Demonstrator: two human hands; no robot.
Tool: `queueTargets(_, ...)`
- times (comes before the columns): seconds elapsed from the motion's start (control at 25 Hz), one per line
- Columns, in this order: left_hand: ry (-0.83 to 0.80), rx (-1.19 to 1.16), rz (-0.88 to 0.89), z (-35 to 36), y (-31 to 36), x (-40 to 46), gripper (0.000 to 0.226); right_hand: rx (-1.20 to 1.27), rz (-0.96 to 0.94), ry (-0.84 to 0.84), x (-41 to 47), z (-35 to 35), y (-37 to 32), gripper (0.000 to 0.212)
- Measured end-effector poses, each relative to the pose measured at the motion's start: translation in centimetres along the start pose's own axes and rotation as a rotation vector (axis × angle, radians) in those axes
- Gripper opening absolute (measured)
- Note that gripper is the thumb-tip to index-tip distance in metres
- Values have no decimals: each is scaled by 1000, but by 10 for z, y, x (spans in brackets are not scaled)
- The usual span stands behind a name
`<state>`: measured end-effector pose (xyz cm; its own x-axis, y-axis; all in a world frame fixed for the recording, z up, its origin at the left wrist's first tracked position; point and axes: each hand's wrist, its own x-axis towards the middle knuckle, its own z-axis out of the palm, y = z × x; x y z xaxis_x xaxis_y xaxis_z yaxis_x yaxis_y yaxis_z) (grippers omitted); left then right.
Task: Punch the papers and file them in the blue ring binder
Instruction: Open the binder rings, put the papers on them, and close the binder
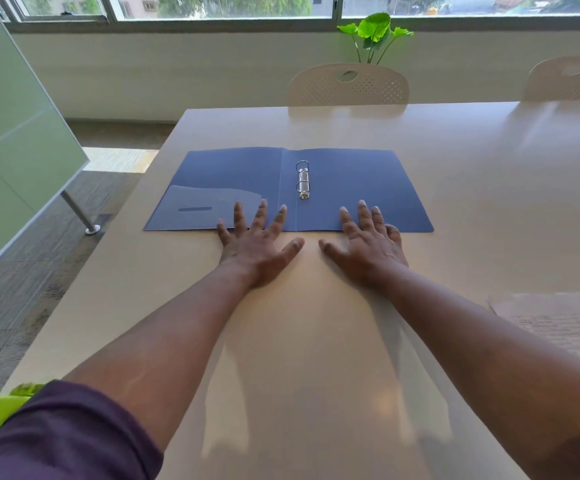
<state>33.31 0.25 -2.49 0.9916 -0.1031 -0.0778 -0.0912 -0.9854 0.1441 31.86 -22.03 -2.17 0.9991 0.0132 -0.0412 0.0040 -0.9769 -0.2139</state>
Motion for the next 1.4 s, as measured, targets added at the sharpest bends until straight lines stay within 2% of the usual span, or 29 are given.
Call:
queueTargets(0.12, -51, 29, -19, -3, 2, 0, 85, -73, 9, -49, 1, 0, -1, 92)
queueTargets(0.36, -49, 36, -17, -6, 4, -18, 81, -100, 21, -58, -19, -3, 0, 89)
queueTargets(0.72, -40, 18, -29, 2, 12, -83, 75, -86, 43, -38, -84, 1, 1, 83)
queueTargets(1.4, -22, 32, -6, 14, 31, -216, 73, -90, 39, -16, -214, 6, 8, 85)
